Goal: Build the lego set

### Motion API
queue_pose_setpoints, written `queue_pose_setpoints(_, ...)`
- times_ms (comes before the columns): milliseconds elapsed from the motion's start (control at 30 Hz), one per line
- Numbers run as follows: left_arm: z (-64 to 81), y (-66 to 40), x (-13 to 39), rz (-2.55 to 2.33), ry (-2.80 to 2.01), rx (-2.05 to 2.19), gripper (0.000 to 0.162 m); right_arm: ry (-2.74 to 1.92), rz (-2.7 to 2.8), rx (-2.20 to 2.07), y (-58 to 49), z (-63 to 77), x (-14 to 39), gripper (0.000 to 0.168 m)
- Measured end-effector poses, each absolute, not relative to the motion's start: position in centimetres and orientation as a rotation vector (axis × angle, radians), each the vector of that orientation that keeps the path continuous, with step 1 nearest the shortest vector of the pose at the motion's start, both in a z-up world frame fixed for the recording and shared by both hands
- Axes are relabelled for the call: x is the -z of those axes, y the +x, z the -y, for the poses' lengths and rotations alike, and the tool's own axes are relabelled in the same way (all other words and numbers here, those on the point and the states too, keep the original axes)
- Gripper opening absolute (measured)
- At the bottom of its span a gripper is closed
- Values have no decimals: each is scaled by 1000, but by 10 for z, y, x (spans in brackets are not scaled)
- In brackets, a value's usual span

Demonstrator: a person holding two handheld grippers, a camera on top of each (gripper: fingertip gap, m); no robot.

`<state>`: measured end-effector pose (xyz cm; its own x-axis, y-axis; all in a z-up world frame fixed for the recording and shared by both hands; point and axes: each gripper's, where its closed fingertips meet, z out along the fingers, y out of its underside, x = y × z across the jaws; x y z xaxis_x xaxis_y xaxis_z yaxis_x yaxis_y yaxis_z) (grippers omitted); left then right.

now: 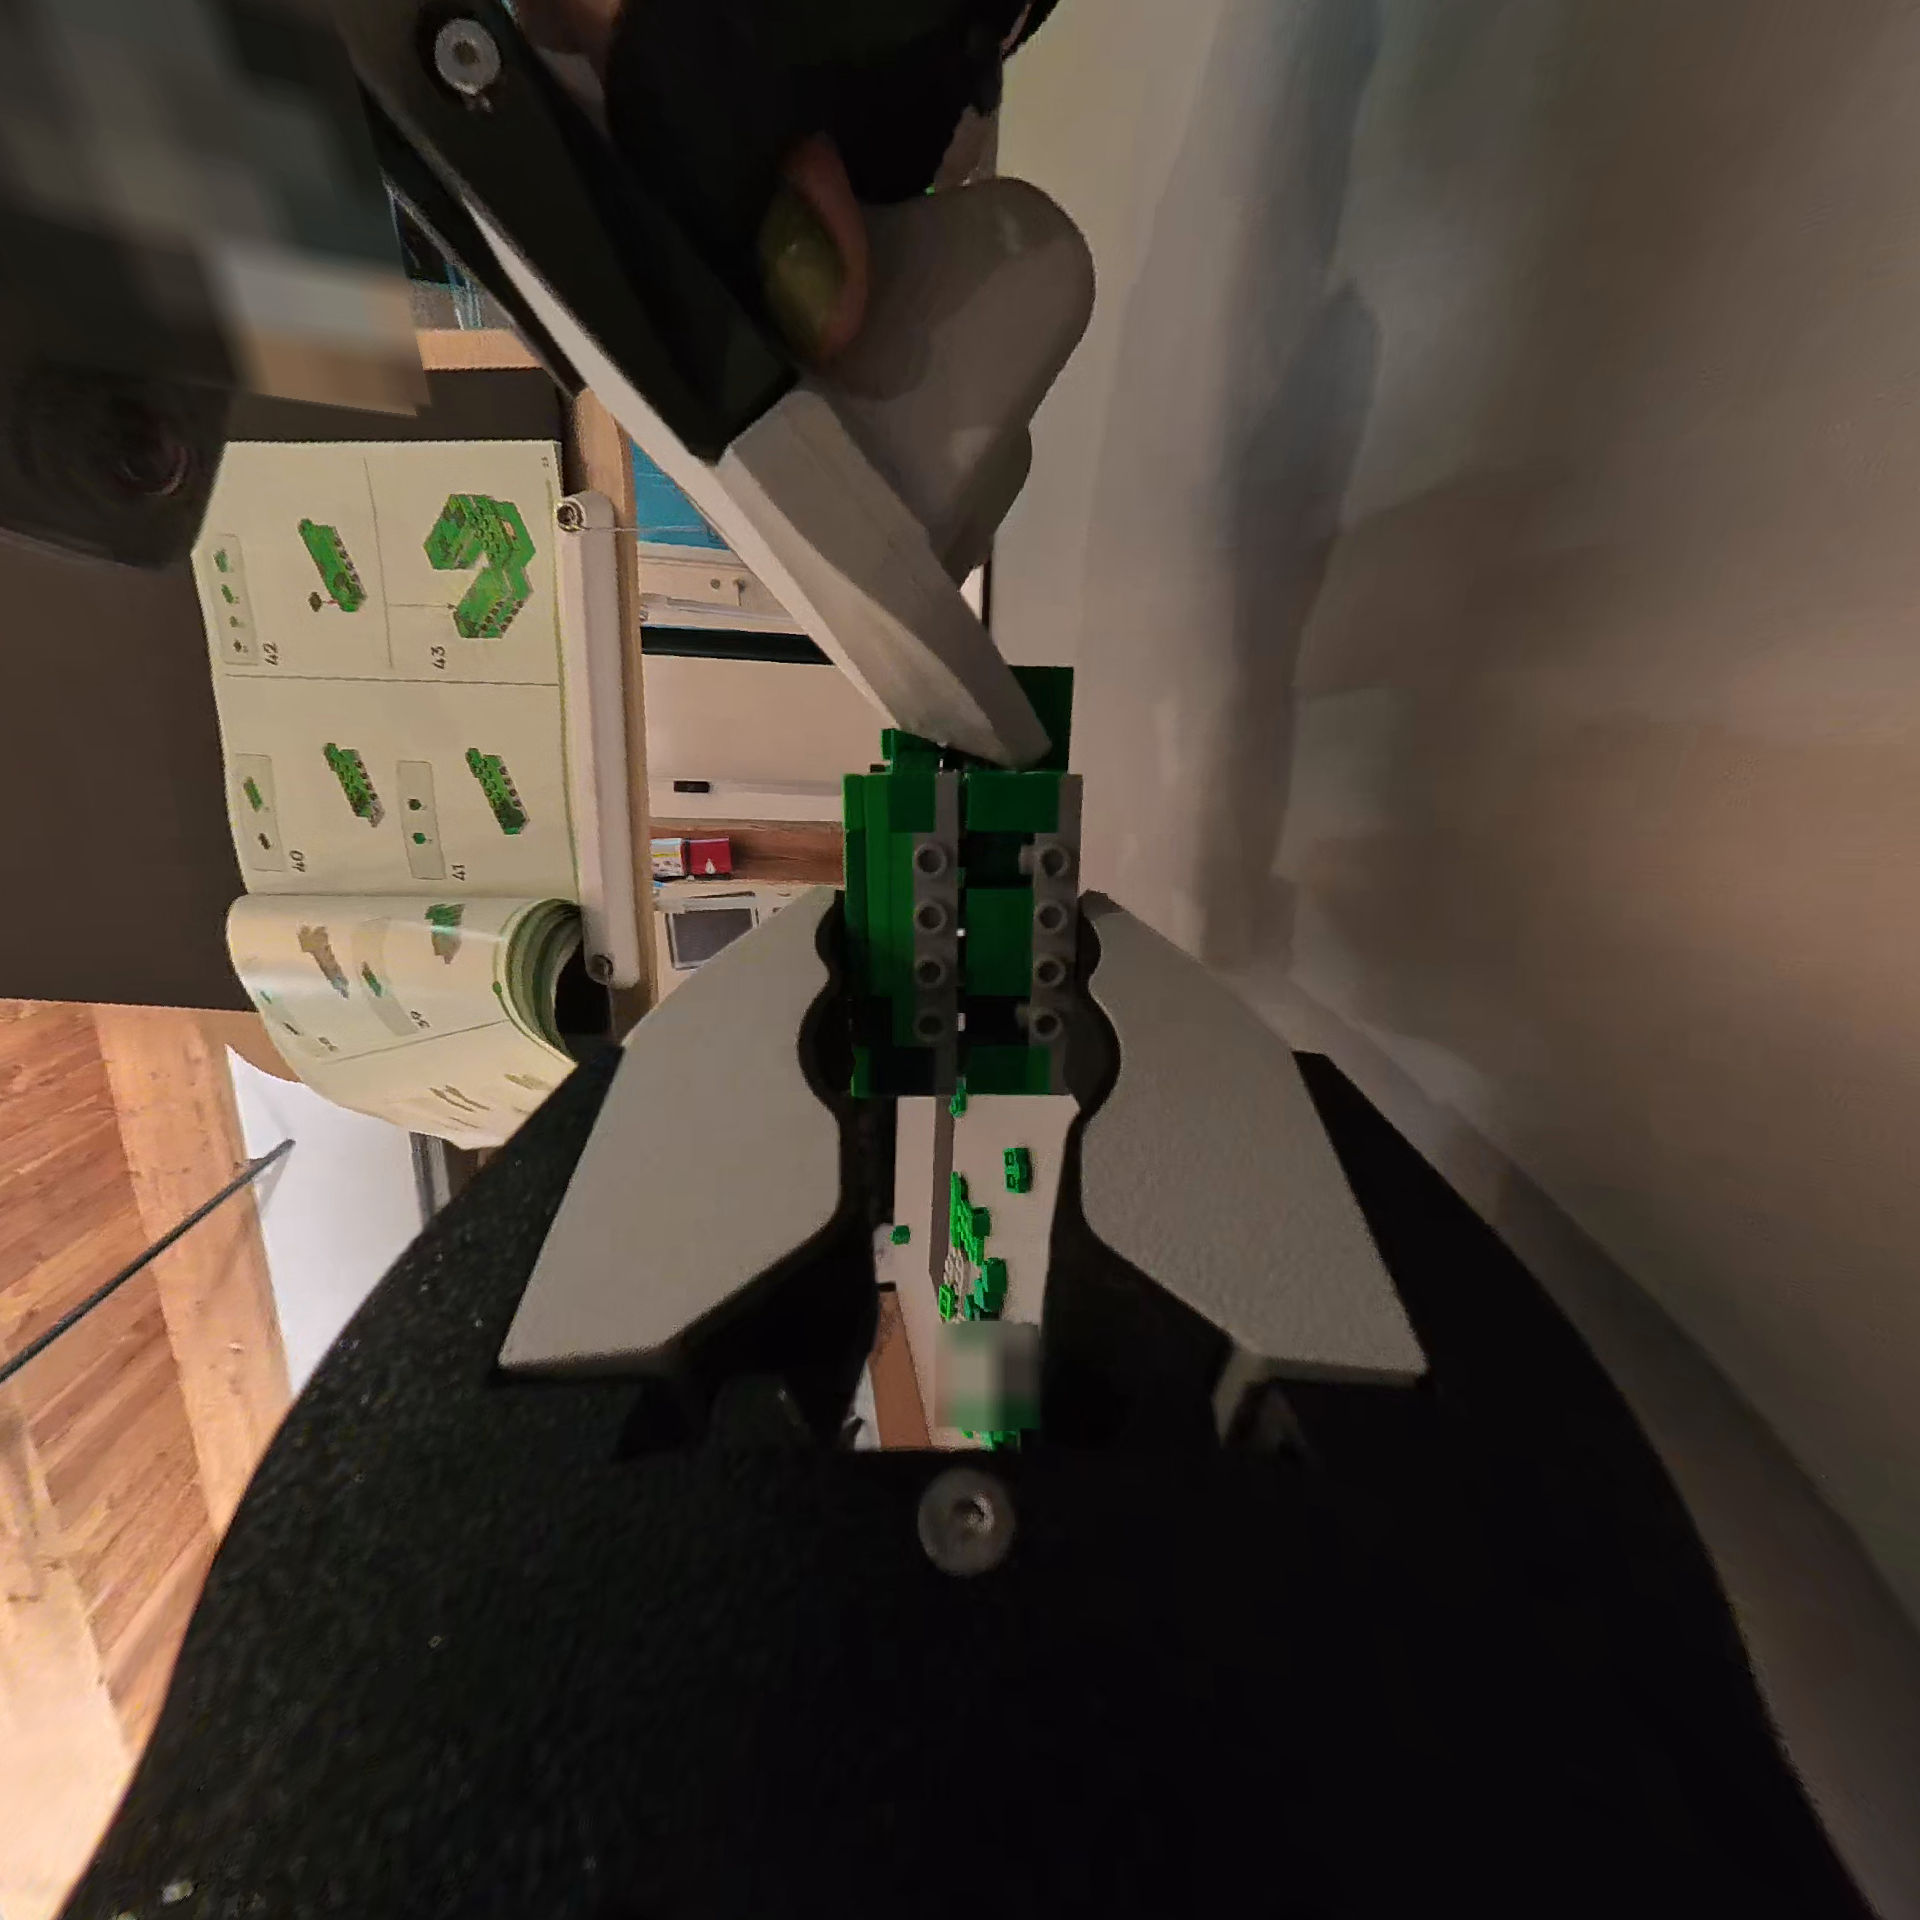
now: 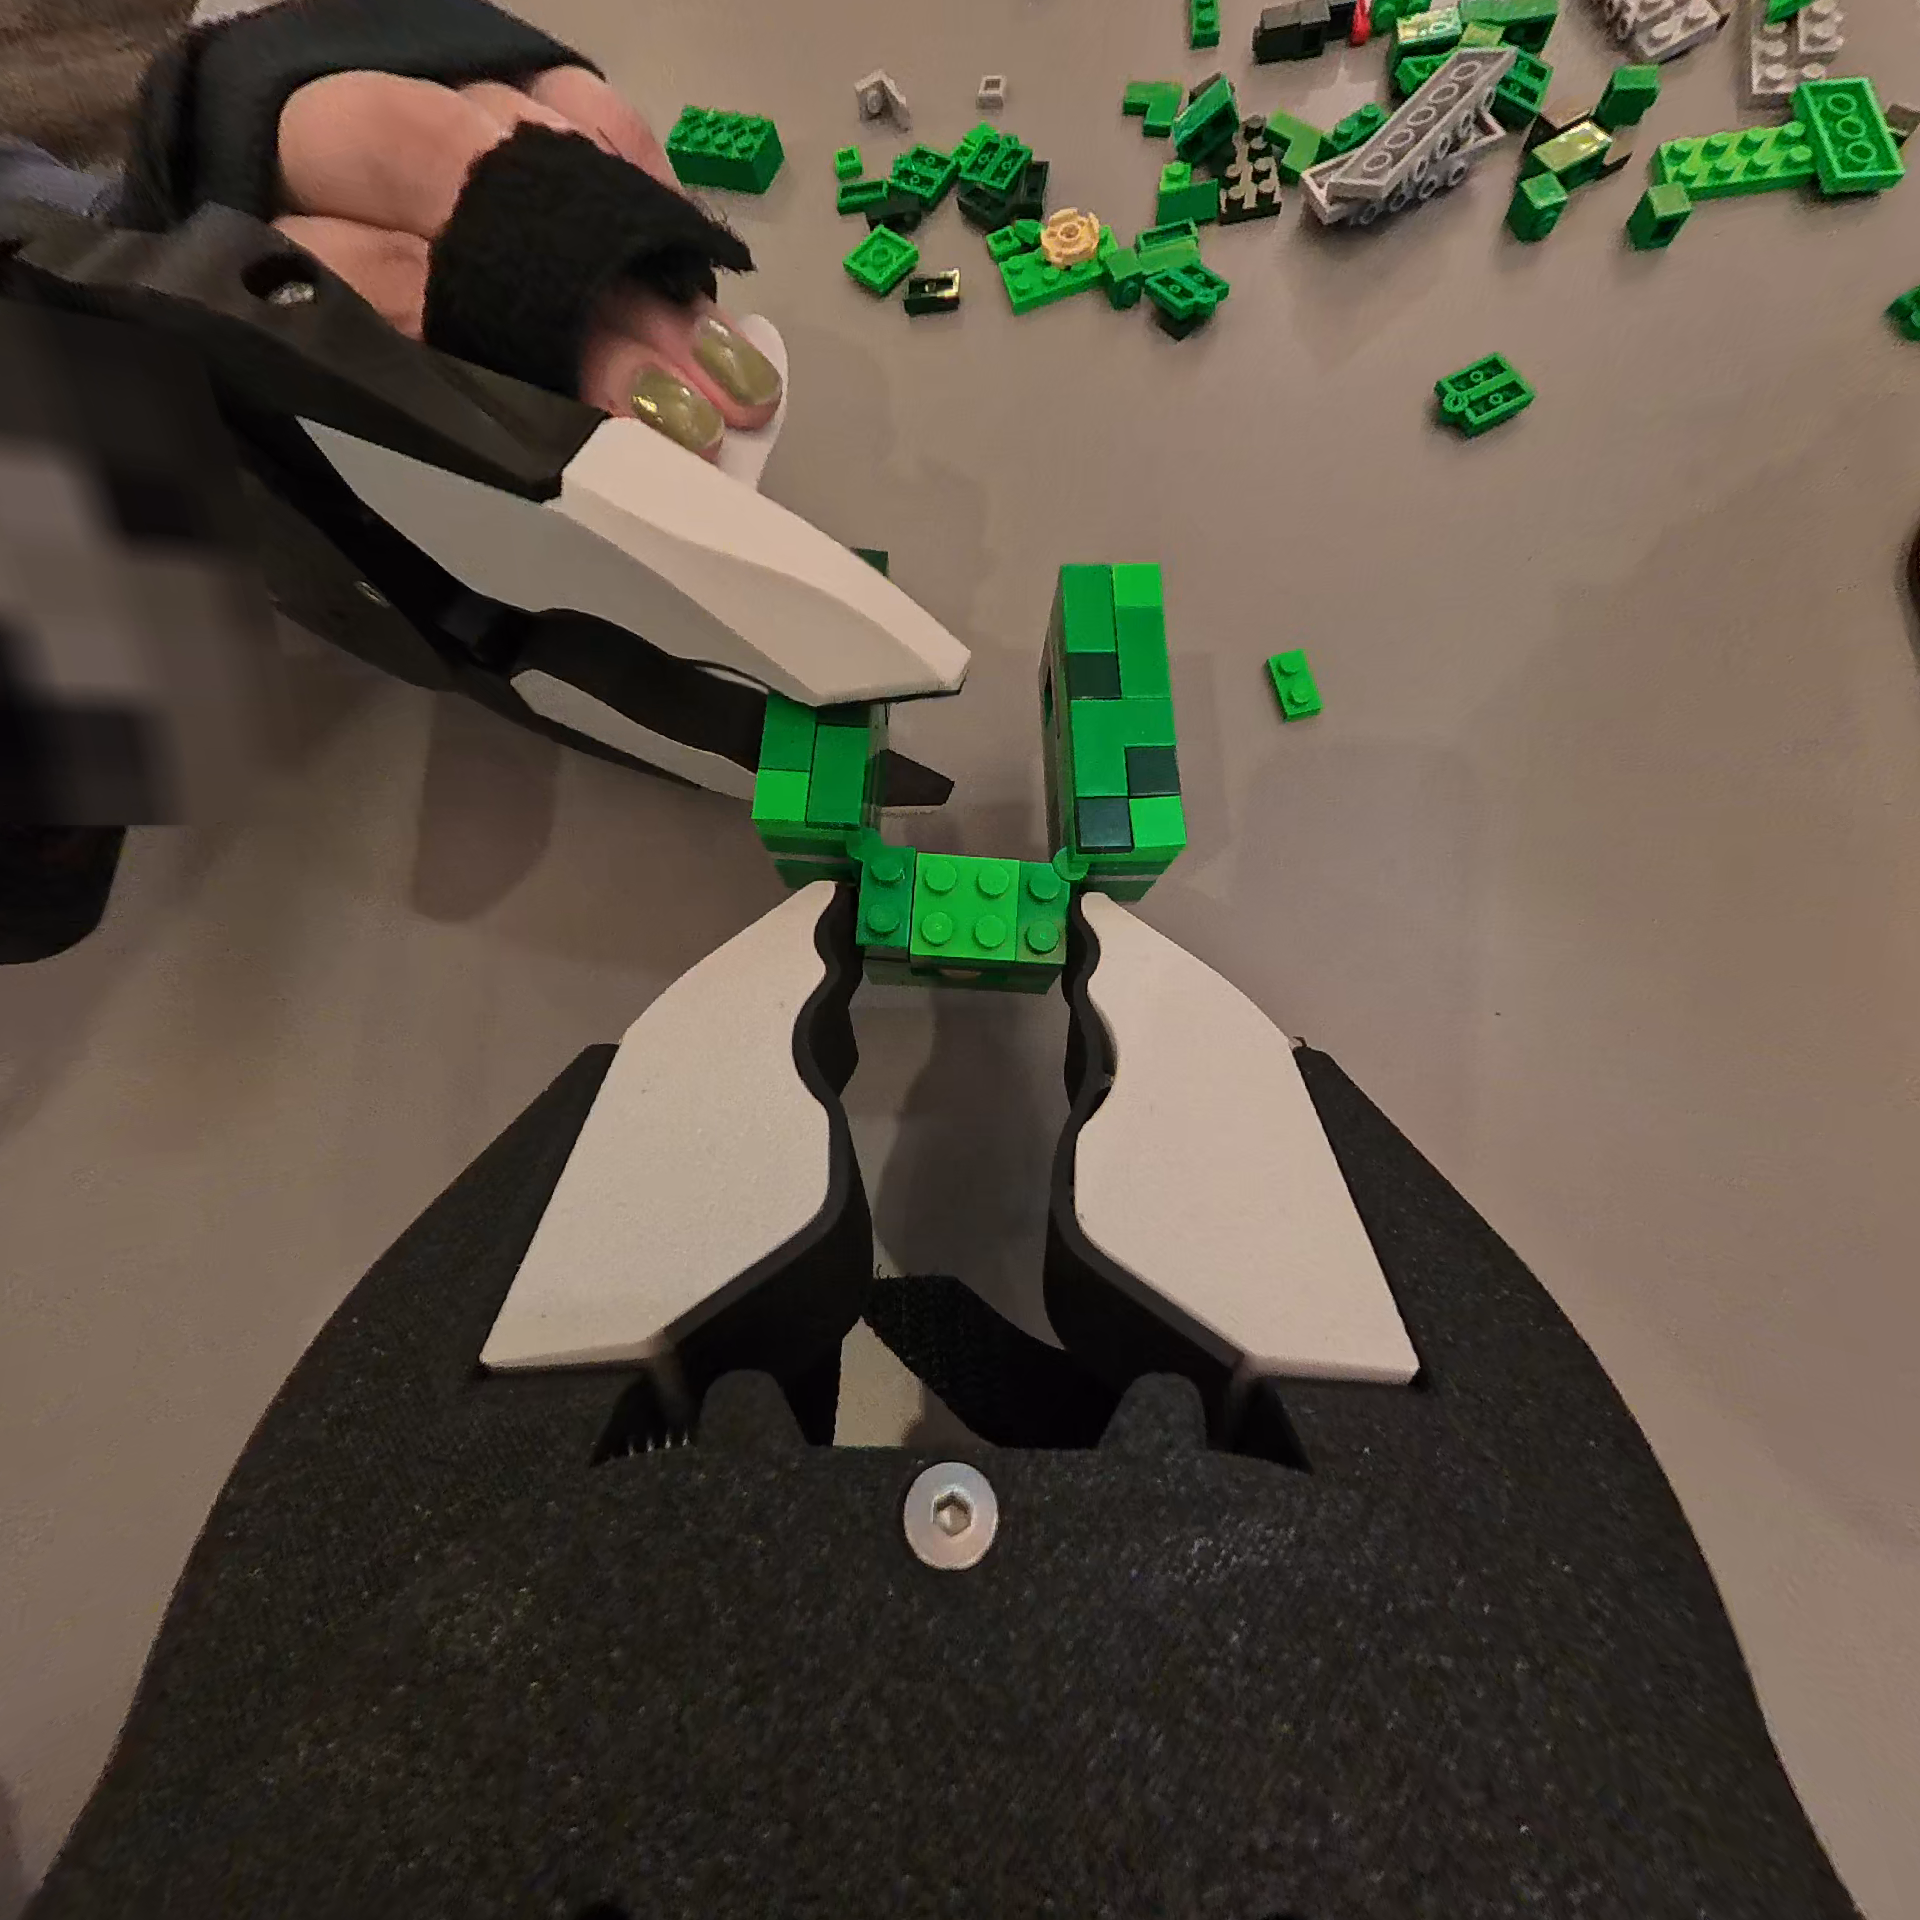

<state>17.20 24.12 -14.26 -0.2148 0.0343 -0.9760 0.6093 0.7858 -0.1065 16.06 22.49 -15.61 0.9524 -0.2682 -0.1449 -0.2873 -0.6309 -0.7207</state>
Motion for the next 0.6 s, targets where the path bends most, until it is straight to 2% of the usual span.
queue_pose_setpoints(433,-244,174,134,-1707,456,587,38,-2250,-349,55,163,-227,147,38)
queue_pose_setpoints(600,-244,174,135,-1718,450,601,38,-2259,-314,78,162,-227,148,43)
